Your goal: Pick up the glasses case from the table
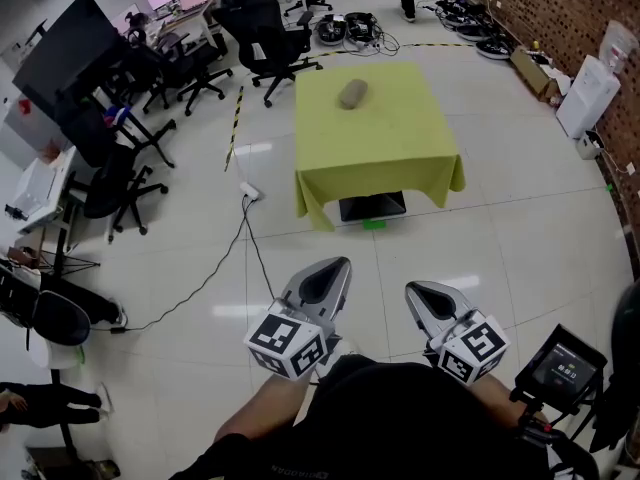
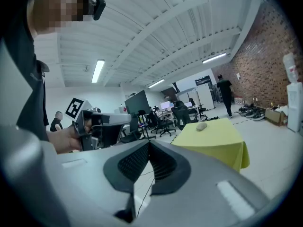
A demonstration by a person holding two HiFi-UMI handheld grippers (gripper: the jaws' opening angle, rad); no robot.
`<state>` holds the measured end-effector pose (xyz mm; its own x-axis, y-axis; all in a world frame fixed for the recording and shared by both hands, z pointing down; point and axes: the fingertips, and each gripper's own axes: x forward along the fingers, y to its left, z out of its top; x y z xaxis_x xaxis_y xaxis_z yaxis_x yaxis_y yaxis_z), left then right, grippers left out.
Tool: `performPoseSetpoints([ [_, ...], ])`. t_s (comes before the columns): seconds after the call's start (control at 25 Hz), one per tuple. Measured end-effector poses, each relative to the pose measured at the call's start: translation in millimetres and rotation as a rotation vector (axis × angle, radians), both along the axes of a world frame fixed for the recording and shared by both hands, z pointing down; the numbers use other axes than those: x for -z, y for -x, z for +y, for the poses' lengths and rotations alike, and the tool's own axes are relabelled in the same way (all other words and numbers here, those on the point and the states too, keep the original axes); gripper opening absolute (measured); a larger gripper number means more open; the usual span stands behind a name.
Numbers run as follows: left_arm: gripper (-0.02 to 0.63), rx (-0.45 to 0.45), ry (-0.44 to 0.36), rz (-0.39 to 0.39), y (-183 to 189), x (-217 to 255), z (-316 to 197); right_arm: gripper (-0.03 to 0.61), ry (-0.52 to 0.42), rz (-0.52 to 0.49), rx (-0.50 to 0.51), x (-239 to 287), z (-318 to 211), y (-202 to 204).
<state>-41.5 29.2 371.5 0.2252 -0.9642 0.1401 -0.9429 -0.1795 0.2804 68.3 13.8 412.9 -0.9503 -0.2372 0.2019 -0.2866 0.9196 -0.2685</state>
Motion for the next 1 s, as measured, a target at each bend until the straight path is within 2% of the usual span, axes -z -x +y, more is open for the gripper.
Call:
performPoseSetpoints([
  [0.44,0.008,-0.014,-0.024,0.019,76,-5,-5,0.002,-0.031,0.022,-0.071,-1,-2,53],
  [1.0,0.008,-0.027,-0.046,0.014,129,-15,-17,0.002,-0.04,0.044,-0.077,-15,-13,108],
])
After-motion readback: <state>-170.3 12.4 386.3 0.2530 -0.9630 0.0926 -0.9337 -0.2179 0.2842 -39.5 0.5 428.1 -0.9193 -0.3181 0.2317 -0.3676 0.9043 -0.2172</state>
